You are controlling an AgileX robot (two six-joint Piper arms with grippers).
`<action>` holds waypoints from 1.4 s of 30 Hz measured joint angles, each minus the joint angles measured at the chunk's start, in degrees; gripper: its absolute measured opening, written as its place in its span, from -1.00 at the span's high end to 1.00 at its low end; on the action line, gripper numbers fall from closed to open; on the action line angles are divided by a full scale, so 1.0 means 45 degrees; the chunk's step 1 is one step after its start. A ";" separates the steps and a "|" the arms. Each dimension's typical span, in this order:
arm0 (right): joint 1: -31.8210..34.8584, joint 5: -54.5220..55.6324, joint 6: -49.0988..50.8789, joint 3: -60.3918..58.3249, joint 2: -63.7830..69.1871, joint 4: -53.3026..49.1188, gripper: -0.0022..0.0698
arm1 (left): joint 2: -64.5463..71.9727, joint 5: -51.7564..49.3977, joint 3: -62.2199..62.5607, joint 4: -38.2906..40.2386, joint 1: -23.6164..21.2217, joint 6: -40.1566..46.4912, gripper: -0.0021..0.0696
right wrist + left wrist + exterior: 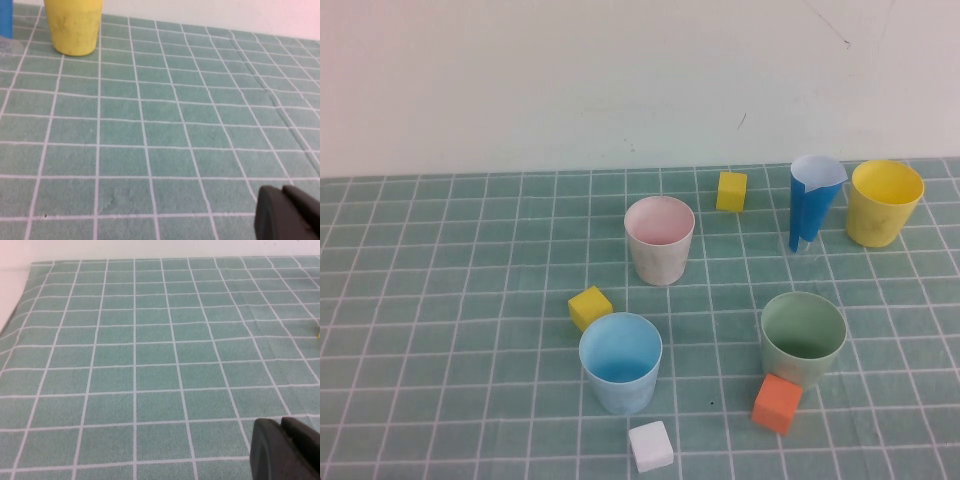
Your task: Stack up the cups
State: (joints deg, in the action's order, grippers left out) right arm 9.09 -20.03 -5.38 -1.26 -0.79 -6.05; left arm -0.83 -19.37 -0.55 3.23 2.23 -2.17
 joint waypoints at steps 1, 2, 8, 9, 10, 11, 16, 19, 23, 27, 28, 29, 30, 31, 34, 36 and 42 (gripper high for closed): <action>0.0000 0.0000 0.0000 0.0000 0.0000 0.0000 0.95 | 0.0000 0.0000 0.0000 0.0000 0.0000 0.0000 0.95; 0.0000 0.0000 0.0000 0.0000 0.0000 0.0000 0.95 | 0.0000 0.0000 0.0000 0.0000 0.0000 0.0000 0.95; 0.0000 0.0000 0.0000 0.0000 0.0000 0.0000 0.95 | 0.0000 0.0000 0.0000 0.0000 0.0000 0.0000 0.95; 0.0000 0.0000 0.0000 0.0000 0.0000 0.0000 0.95 | 0.0000 0.0000 0.0000 0.0000 0.0000 0.0000 0.95; 0.0000 0.0000 0.0000 0.0000 0.0000 0.0000 0.95 | 0.0000 0.0000 0.0000 0.0000 0.0000 0.0000 0.95; 0.0000 0.0000 0.0000 0.0000 0.0000 0.0000 0.95 | 0.0000 0.0000 0.0000 0.0000 0.0000 0.0000 0.95; 0.0000 0.0000 0.0286 0.0000 0.0000 0.0000 0.95 | 0.0000 0.0000 0.0000 0.0000 0.0000 0.0000 0.95; 0.0000 0.0000 0.0348 0.0000 0.0000 0.0000 0.95 | 0.0000 0.0000 0.0000 0.0000 0.0000 0.0000 0.95; 0.0000 0.0000 0.0346 0.0000 0.0000 0.0000 0.95 | 0.0000 0.0000 0.0000 0.0000 0.0000 0.0000 0.95; 0.0000 0.0000 0.0383 0.0000 0.0000 0.0000 0.95 | 0.0000 0.0000 0.0000 0.0000 0.0000 0.0000 0.95; 0.0000 0.0000 0.0383 0.0000 0.0000 0.0000 0.95 | 0.0000 0.0000 0.0000 0.0000 0.0000 0.0000 0.95; 0.0000 0.0000 0.0383 0.0000 0.0000 0.0000 0.95 | 0.0000 0.0000 0.0000 0.0000 0.0000 0.0000 0.95; 0.0000 0.0000 0.0404 0.0000 0.0000 0.0000 0.95 | 0.0000 0.0000 0.0000 0.0000 0.0000 0.0000 0.95; 0.0000 0.0000 0.0404 0.0000 0.0000 0.0000 0.95 | 0.0000 0.0000 0.0000 0.0000 0.0000 0.0000 0.95; 0.0000 0.0000 0.0404 0.0000 0.0000 0.0000 0.95 | 0.0000 0.0000 0.0000 0.0000 0.0000 0.0000 0.95; 0.0000 0.0000 0.0404 0.0000 0.0000 0.0000 0.95 | 0.0000 0.0000 0.0000 0.0000 0.0000 0.0000 0.95; 0.0000 0.0000 0.0404 0.0000 0.0000 0.0000 0.95 | 0.0000 0.0000 0.0000 0.0000 0.0000 0.0000 0.95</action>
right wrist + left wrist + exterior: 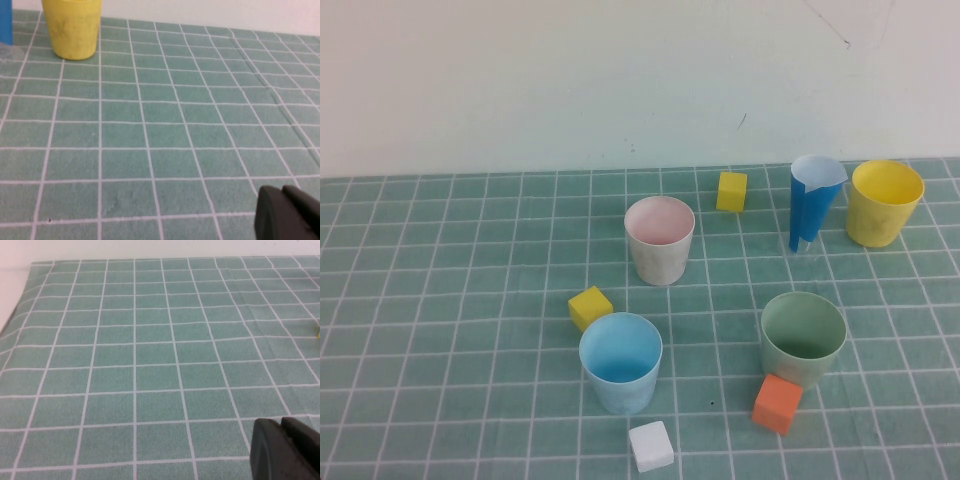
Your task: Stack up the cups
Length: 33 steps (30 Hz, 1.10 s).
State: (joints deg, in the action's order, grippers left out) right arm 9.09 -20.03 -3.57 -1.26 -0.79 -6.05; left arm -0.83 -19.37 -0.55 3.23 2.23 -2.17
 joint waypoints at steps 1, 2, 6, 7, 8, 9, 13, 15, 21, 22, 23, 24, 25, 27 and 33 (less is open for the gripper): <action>0.0000 0.0000 0.0000 0.0000 0.0000 0.0000 0.95 | 0.0000 0.0000 0.0000 0.0000 0.0000 0.0000 0.95; 0.0000 0.0000 0.0000 0.0000 0.0000 0.0000 0.95 | 0.0000 0.0000 0.0000 0.0000 0.0000 0.0000 0.95; -0.0028 0.0000 0.0000 0.0000 0.0000 0.0000 0.95 | 0.0000 0.0000 0.0000 0.0000 0.0000 0.0000 0.95; -0.0028 0.0000 0.0000 0.0000 0.0000 0.0000 0.95 | 0.0000 0.0000 0.0000 0.0000 0.0000 0.0000 0.95; -0.0028 0.0000 -0.0025 0.0000 0.0000 0.0000 0.95 | 0.0000 0.0000 0.0000 0.0000 0.0000 0.0000 0.95; -0.0054 0.0000 -0.0026 0.0000 0.0000 0.0000 0.95 | 0.0000 0.0000 0.0000 0.0000 0.0000 0.0000 0.95; -0.0490 0.0000 -0.0043 0.0000 0.0000 0.0000 0.95 | 0.0000 0.0000 0.0000 0.0000 0.0000 0.0000 0.95; -0.0780 0.0000 -0.0043 0.0000 0.0000 0.0000 0.95 | 0.0000 0.0000 0.0000 0.0000 0.0000 0.0000 0.95; -0.1625 0.0000 -0.0054 0.0000 0.0000 0.0000 0.95 | 0.0000 0.0000 0.0000 0.0000 0.0000 0.0000 0.95; -0.1649 0.0000 -0.0054 0.0000 0.0000 0.0000 0.95 | 0.0000 0.0000 0.0000 0.0000 0.0000 0.0000 0.95; -0.1649 0.0000 -0.0054 0.0000 0.0000 0.0000 0.95 | 0.0000 0.0000 0.0000 0.0000 0.0000 0.0000 0.95; -0.1649 0.0000 -0.0054 0.0000 0.0000 0.0000 0.95 | 0.0000 0.0000 0.0000 0.0000 0.0000 0.0000 0.95; -0.1649 0.0000 -0.0074 0.0000 0.0000 0.0000 0.95 | 0.0000 0.0000 0.0000 0.0000 0.0000 0.0000 0.95; -0.1649 0.0000 -0.0104 0.0000 0.0000 0.0000 0.95 | 0.0000 0.0000 0.0000 0.0000 0.0000 0.0000 0.95; -0.1649 0.0000 -0.0104 0.0000 0.0000 0.0000 0.95 | 0.0000 0.0000 0.0000 0.0000 0.0000 0.0000 0.95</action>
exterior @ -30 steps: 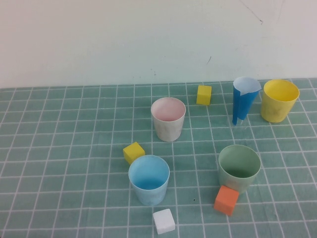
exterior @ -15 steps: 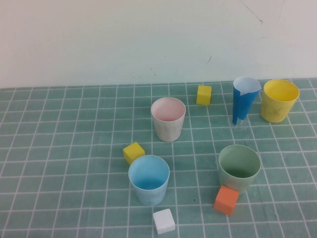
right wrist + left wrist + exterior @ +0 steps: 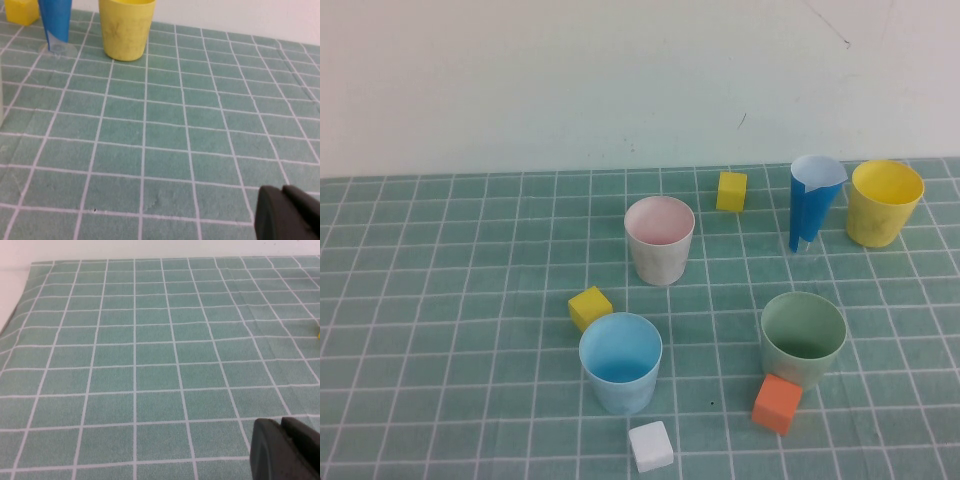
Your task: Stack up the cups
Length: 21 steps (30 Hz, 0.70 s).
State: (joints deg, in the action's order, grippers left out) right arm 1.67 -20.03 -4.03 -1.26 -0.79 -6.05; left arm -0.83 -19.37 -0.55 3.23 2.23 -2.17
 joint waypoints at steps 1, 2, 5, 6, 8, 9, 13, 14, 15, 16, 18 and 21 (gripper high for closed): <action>0.0000 0.0000 0.0000 0.0000 0.0000 0.0000 0.95 | 0.0000 0.0000 0.0000 0.0000 0.0000 0.0000 0.95; 0.0000 0.0000 0.0000 0.0000 0.0000 0.0000 0.95 | 0.0000 0.0000 0.0000 0.0000 0.0000 0.0000 0.95; 0.0000 0.0000 0.0000 0.0000 0.0000 0.0000 0.95 | 0.0000 0.0000 0.0000 0.0000 0.0000 0.0000 0.95; 0.0000 0.0000 0.0000 0.0000 0.0000 0.0000 0.95 | 0.0000 0.0000 0.0000 0.0000 0.0000 0.0000 0.95; 0.0000 0.0000 0.0000 0.0000 0.0000 0.0005 0.95 | 0.0000 0.0000 0.0000 0.0000 0.0000 0.0000 0.95; 0.0000 0.0000 0.0000 0.0000 0.0000 0.0028 0.95 | 0.0000 0.0000 0.0000 0.0000 0.0000 0.0000 0.95; 0.0000 0.0020 -0.0053 0.0000 0.0000 0.0483 0.95 | 0.0000 0.0000 0.0000 0.0000 0.0000 0.0000 0.95; 0.0000 0.0020 -0.0164 0.0000 0.0000 0.0566 0.95 | 0.0000 0.0000 0.0000 0.0000 0.0000 0.0000 0.95; 0.0000 0.0020 -0.0296 0.0000 0.0000 0.0593 0.95 | 0.0000 0.0000 0.0000 0.0000 0.0000 0.0000 0.95; 0.0000 0.0020 -0.0497 0.0000 0.0000 0.0621 0.95 | 0.0000 0.0000 0.0000 0.0000 0.0000 0.0000 0.95; 0.0000 0.0020 -0.0953 0.0000 0.0000 0.0697 0.95 | 0.0000 0.0000 0.0000 0.0000 0.0000 0.0000 0.95; 0.0000 0.0020 -0.1795 0.0000 0.0000 0.0702 0.95 | 0.0000 0.0000 0.0000 0.0000 0.0000 0.0000 0.95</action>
State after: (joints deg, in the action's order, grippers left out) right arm 1.67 -19.95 -12.11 -1.26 -0.79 -2.90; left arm -0.83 -19.37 -0.55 3.23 2.23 -2.17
